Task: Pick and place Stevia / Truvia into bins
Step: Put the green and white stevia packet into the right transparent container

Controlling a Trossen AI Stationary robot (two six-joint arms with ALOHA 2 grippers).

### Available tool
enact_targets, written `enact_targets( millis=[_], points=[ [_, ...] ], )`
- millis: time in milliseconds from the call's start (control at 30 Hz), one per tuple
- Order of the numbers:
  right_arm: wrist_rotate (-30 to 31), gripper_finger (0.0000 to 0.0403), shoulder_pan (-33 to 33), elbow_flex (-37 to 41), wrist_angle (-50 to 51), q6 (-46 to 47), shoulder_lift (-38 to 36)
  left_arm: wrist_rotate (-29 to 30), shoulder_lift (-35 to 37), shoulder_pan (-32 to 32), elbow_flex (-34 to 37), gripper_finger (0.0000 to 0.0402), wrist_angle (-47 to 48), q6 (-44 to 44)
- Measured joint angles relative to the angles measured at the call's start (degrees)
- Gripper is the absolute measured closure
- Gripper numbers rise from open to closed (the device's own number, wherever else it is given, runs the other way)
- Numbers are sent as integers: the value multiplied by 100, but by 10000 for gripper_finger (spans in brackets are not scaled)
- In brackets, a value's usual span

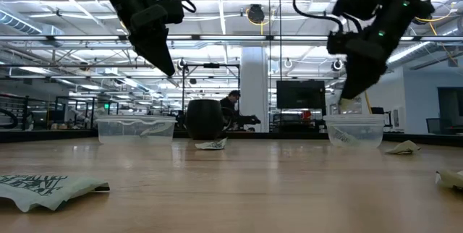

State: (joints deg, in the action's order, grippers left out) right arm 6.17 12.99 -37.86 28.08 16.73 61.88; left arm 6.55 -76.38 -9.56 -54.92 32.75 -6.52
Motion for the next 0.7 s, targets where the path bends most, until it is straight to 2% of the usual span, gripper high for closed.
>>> enact_targets(
  millis=[100,267,467,700],
  points=[
    [-336,390,-4,284,10,1,-74,0,0,0,0,289,0,2],
    [-332,390,36,591,24,59,-43,0,0,0,0,289,-3,2],
    [-313,388,42,600,-268,47,-24,0,0,0,0,289,-6,4],
    [-304,345,42,600,-509,165,-22,0,0,0,0,289,-6,4]
  ],
)
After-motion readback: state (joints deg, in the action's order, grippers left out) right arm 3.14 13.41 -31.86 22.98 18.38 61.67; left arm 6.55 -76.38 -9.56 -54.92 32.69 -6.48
